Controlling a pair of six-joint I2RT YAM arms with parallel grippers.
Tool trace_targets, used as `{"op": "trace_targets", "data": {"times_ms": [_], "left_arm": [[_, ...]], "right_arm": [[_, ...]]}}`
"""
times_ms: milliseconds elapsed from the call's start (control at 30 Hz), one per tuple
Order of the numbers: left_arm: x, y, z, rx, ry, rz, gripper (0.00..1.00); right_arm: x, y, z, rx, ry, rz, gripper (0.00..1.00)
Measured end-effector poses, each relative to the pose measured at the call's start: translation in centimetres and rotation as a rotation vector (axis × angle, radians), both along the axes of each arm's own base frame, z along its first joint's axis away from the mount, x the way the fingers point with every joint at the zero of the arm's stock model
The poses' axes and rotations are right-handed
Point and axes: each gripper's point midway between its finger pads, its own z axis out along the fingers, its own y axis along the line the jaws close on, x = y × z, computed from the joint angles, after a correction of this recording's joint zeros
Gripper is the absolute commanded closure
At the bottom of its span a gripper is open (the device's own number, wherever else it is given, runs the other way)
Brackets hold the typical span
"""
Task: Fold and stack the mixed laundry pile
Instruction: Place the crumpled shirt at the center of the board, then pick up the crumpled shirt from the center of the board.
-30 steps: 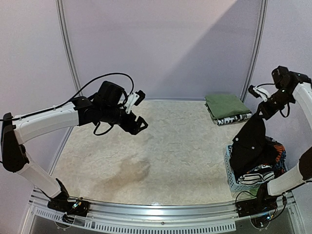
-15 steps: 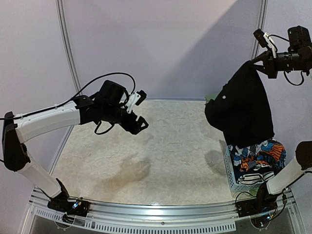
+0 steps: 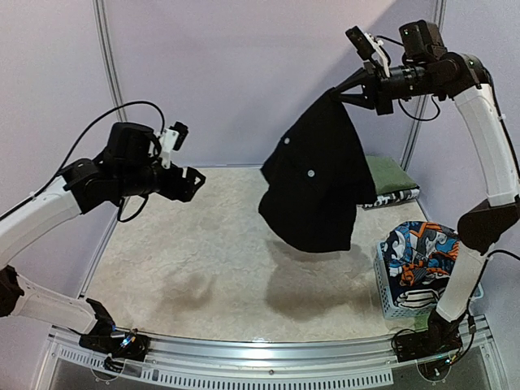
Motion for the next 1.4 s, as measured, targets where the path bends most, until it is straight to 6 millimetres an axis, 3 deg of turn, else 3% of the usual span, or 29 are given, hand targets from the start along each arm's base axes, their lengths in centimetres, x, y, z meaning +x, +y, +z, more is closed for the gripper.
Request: {"op": "trace_targets", "data": {"times_ms": [67, 167, 233, 300, 367, 400, 467, 500, 567, 633, 667, 733, 833, 900, 1133, 1400], "left_arm": [[-0.2, 2.0, 1.1, -0.013, -0.033, 0.054, 0.09], [-0.5, 3.9, 1.8, -0.013, -0.054, 0.101, 0.09], [-0.5, 4.4, 1.6, -0.003, -0.053, 0.115, 0.09], [-0.4, 4.5, 0.7, 0.013, -0.036, 0.117, 0.09], [-0.3, 4.3, -0.6, 0.033, -0.008, 0.112, 0.1], [-0.2, 4.0, -1.4, 0.045, 0.014, 0.105, 0.12], [0.0, 3.6, -2.8, 0.062, 0.053, 0.088, 0.15], [0.0, 3.2, -3.6, 0.074, 0.078, 0.074, 0.16], [-0.2, 2.8, -5.1, 0.091, 0.133, 0.053, 0.2], [-0.7, 2.3, -6.7, 0.097, 0.201, 0.028, 0.23], [-1.1, 2.0, -7.5, 0.094, 0.236, 0.014, 0.23], [-2.4, 1.3, -9.2, 0.081, 0.306, -0.023, 0.23], [-4.9, 0.4, -11.9, 0.09, 0.406, -0.063, 0.23], [-6.6, 0.2, -13.5, 0.114, 0.477, -0.073, 0.23], [-8.4, 2.8, -18.7, 0.224, 0.651, 0.089, 0.17], [-9.6, 5.1, -23.5, 0.249, 0.772, 0.225, 0.19]], "right_arm": [[0.5, 0.9, 1.3, 0.061, 0.007, 0.032, 0.96], [2.7, 1.3, 1.2, 0.095, 0.045, 0.007, 0.52], [7.0, 1.2, -0.8, 0.086, 0.097, -0.105, 0.41], [12.7, 0.2, -4.8, 0.028, 0.153, -0.291, 0.36], [18.5, -1.7, -11.7, -0.086, 0.237, -0.49, 0.35], [20.8, -2.9, -17.1, -0.173, 0.311, -0.586, 0.35], [22.1, -4.9, -23.2, -0.268, 0.413, -0.672, 0.41], [21.6, -5.9, -27.4, -0.33, 0.502, -0.695, 0.43], [19.3, -7.2, -32.1, -0.409, 0.602, -0.685, 0.44], [15.5, -7.8, -35.1, -0.48, 0.641, -0.632, 0.44], [12.2, -7.8, -36.3, -0.528, 0.634, -0.576, 0.44], [6.0, -6.5, -36.4, -0.605, 0.545, -0.437, 0.47], [-4.1, -2.9, -34.9, -0.68, 0.289, -0.137, 0.52], [-8.3, -0.9, -34.7, -0.685, 0.181, 0.03, 0.51], [-11.2, 0.1, -41.6, -0.845, 0.11, 0.2, 0.46], [-12.3, 2.9, -43.2, -0.878, -0.007, 0.287, 0.49]]}}
